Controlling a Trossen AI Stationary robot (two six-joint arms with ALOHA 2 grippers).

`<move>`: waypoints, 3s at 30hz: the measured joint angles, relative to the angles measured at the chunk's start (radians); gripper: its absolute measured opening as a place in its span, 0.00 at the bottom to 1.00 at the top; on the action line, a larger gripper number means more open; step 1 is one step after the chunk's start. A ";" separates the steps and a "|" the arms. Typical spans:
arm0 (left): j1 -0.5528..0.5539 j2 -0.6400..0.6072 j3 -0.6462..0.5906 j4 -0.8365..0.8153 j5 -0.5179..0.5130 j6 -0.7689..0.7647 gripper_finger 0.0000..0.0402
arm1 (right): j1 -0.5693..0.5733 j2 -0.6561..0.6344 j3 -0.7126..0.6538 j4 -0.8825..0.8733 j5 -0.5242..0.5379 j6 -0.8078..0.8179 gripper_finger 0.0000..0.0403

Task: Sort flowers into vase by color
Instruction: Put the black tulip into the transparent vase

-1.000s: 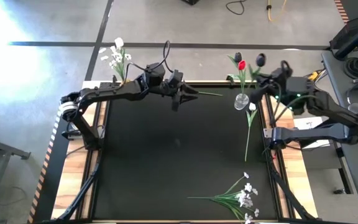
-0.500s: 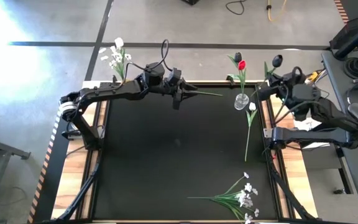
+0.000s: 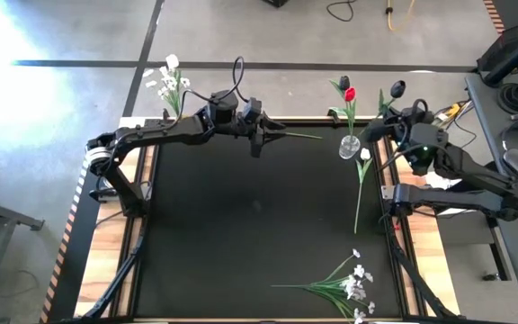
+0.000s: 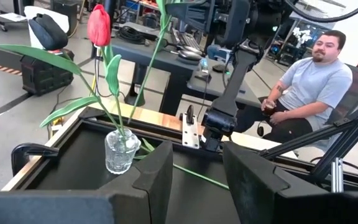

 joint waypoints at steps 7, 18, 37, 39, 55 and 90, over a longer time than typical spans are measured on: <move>0.000 0.000 0.000 0.000 -0.001 0.000 0.32 | -0.004 0.009 -0.040 0.054 0.000 -0.013 0.03; 0.000 0.000 0.000 0.000 -0.001 0.000 0.32 | -0.004 0.008 -0.063 0.055 0.024 -0.005 0.03; 0.000 0.000 0.000 -0.008 -0.001 0.000 0.32 | -0.004 0.086 -0.069 0.084 0.024 -0.002 0.03; 0.000 0.000 0.000 -0.008 -0.001 0.000 0.32 | -0.004 0.086 -0.069 0.083 0.024 -0.002 0.03; 0.001 0.000 0.000 -0.007 0.000 0.000 0.32 | -0.025 0.087 -0.108 0.075 0.052 0.023 0.07; 0.001 -0.002 0.000 -0.024 0.002 0.000 0.32 | -0.089 0.131 -0.192 0.105 -0.016 0.193 0.30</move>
